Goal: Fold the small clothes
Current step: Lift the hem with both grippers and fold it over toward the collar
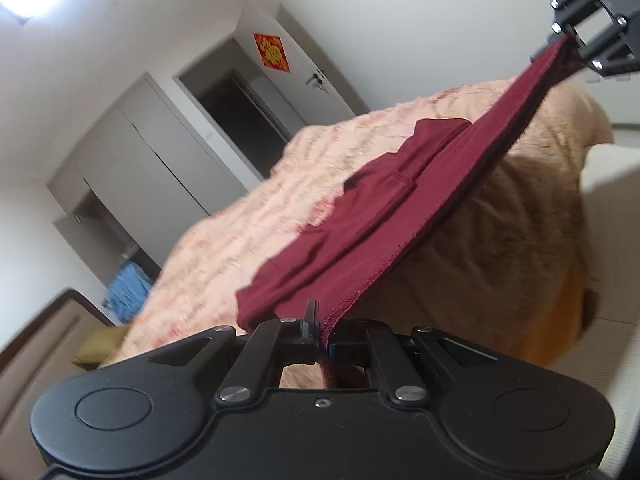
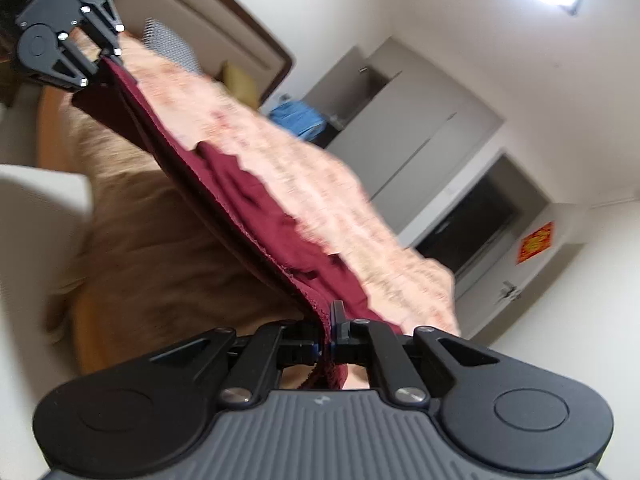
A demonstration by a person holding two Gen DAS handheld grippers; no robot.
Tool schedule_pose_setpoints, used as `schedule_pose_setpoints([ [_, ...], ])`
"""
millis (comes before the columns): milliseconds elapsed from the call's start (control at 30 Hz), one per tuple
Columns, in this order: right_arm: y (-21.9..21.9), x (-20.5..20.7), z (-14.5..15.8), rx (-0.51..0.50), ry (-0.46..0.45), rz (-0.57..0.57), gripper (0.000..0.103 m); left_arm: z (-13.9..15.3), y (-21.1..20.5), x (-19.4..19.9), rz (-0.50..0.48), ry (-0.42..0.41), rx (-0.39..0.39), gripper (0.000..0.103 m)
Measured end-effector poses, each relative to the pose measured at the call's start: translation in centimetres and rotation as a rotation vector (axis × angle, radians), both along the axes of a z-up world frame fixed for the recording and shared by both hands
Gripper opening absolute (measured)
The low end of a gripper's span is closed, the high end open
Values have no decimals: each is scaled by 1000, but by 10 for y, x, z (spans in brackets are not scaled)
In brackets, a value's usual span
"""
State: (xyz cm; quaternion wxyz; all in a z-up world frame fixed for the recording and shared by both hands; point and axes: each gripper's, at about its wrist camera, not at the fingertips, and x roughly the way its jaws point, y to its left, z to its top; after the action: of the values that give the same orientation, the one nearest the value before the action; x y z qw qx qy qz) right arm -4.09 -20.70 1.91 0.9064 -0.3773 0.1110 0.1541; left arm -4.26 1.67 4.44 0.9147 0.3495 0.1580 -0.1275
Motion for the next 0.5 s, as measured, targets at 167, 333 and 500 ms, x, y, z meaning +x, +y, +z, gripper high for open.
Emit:
schedule_pose_setpoints([
  [167,5,-11,4,-30,44,12,6,17,10,20,14,74,-131,4],
  [333,7,21,27,73,15,-4,6,51,19,60,-6,149,-245,5],
  [500,-2,75,70,131,10,33,6,82,26,126,13,191,-289,5],
])
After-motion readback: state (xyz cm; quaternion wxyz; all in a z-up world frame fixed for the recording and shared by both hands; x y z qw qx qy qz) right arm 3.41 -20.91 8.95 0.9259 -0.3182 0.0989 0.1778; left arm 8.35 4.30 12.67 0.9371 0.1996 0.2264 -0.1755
